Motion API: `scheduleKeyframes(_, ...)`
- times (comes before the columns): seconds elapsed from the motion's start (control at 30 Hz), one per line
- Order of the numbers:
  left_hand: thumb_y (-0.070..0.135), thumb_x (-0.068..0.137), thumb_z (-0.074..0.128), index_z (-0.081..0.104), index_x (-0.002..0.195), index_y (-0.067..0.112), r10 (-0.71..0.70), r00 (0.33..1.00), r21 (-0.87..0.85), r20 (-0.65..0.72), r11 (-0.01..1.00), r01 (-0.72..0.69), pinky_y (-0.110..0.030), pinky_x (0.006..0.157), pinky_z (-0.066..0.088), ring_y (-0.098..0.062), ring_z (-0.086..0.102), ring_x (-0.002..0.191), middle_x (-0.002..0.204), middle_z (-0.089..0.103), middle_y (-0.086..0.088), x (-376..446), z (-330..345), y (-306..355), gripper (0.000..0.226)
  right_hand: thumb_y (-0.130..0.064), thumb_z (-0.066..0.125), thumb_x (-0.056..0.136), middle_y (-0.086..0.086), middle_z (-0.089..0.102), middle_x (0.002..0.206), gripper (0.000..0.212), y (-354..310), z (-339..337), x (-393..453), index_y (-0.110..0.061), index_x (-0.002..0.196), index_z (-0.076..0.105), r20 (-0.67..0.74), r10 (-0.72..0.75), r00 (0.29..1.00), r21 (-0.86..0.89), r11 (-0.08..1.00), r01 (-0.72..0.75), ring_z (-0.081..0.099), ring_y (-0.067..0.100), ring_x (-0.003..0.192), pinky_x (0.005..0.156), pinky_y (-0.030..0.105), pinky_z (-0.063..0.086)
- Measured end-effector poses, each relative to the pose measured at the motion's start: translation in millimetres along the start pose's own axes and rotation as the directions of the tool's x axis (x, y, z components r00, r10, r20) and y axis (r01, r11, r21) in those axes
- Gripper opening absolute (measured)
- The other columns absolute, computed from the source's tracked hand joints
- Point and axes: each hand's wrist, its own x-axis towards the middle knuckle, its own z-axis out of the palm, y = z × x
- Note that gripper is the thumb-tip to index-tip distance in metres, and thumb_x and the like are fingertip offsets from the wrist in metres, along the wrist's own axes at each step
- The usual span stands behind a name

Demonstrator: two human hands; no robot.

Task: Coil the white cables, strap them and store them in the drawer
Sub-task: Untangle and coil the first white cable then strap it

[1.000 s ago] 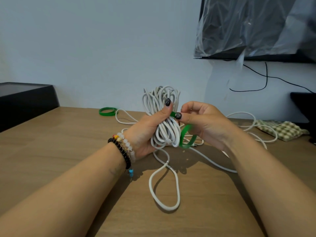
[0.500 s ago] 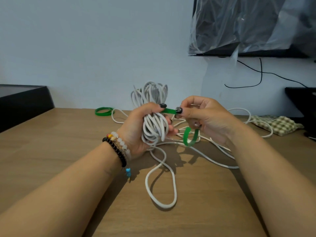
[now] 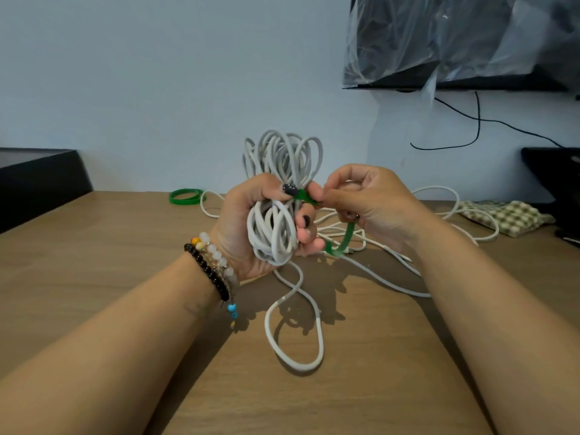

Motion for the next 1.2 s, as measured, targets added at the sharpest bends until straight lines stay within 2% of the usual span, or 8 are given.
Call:
scheduleKeyframes(0.13,0.011,0.053,0.069,0.065,0.07,0.004,0.092,0.961,0.187,-0.261,0.981,-0.043,-0.032,0.059,0.058,-0.022,0.062,0.049,0.056,0.061,-0.01,2,6,-4,0.019,-0.005,0.079,0.072,0.0,0.069,0.063,0.017,5,1,2,-0.009,0.076,0.063,-0.097,-0.009,0.995,-0.093,0.996,0.0,0.059,0.007,0.054,0.058,0.018,0.045)
scheduleKeyframes(0.3,0.008,0.074,0.044,0.064,0.065,0.001,0.279,0.841,0.329,-0.464,0.936,-0.128,-0.037,0.073,0.06,-0.028,0.069,0.067,0.066,0.068,-0.015,8,1,-3,0.023,-0.007,0.07,0.078,-0.005,0.063,0.069,0.012,9,2,8,-0.018,0.075,0.066,-0.369,-0.159,0.916,-0.329,0.944,0.031,0.056,0.005,0.063,0.064,0.021,0.046)
scheduleKeyframes(0.4,0.012,0.074,0.05,0.065,0.083,-0.01,0.352,0.751,0.427,-0.558,0.898,-0.103,-0.042,0.086,0.057,-0.034,0.07,0.089,0.09,0.072,-0.023,8,-4,-1,0.029,-0.01,0.064,0.075,-0.005,0.06,0.068,0.01,6,12,5,-0.019,0.079,0.064,-0.27,-0.102,0.957,-0.357,0.934,-0.001,0.053,0.009,0.064,0.065,0.028,0.045)
scheduleKeyframes(0.5,0.025,0.055,0.066,0.066,0.097,-0.012,0.436,0.662,0.561,-0.61,0.827,-0.028,-0.055,0.085,0.052,-0.046,0.065,0.092,0.1,0.068,-0.031,8,-7,-1,0.056,-0.014,0.063,0.072,0.0,0.068,0.087,0.034,6,21,1,-0.023,0.104,0.055,-0.049,0.178,0.983,-0.381,0.906,-0.183,0.06,0.013,0.077,0.073,0.036,0.052)
scheduleKeyframes(0.63,0.025,0.05,0.068,0.066,0.059,0.018,0.496,0.668,0.698,-0.554,0.714,0.049,-0.037,0.064,0.048,-0.024,0.06,0.063,0.061,0.063,-0.006,9,-10,-9,0.012,0.002,0.054,0.072,0.013,0.065,0.107,0.042,10,25,0,-0.021,0.107,0.051,-0.018,0.301,0.954,-0.158,0.941,-0.3,0.069,0.023,0.09,0.079,0.04,0.059)
scheduleKeyframes(0.87,0.013,0.061,0.066,0.066,0.109,-0.008,0.463,0.725,0.677,-0.51,0.736,0.007,-0.037,0.087,0.057,-0.023,0.069,0.104,0.11,0.072,-0.013,11,-5,-10,0.052,0.007,0.05,0.064,0.011,0.064,0.1,0.041,8,34,-7,-0.005,0.102,0.06,0.383,0.312,0.87,-0.027,0.945,-0.326,0.063,0.024,0.102,0.091,0.04,0.052)
scheduleKeyframes(1.1,0.001,0.086,0.057,0.069,0.11,0.001,0.458,0.7,0.687,-0.548,0.724,0.063,-0.021,0.063,0.056,-0.012,0.071,0.093,0.106,0.074,-0.007,11,-5,-17,0.027,0.006,0.07,0.073,-0.001,0.066,0.074,0.025,19,46,-9,-0.015,0.087,0.064,0.234,0.228,0.945,-0.227,0.958,-0.175,0.063,0.011,0.075,0.061,0.023,0.047)
scheduleKeyframes(1.2,0.005,0.086,0.061,0.071,0.104,0.008,0.475,0.703,0.735,-0.529,0.671,0.099,-0.026,0.074,0.057,-0.015,0.07,0.096,0.105,0.073,-0.01,14,-4,-16,0.021,0.009,0.071,0.073,-0.013,0.065,0.058,0.03,17,44,-9,-0.019,0.081,0.066,0.214,0.198,0.956,-0.213,0.965,-0.152,0.062,-0.004,0.059,0.049,0.011,0.044)
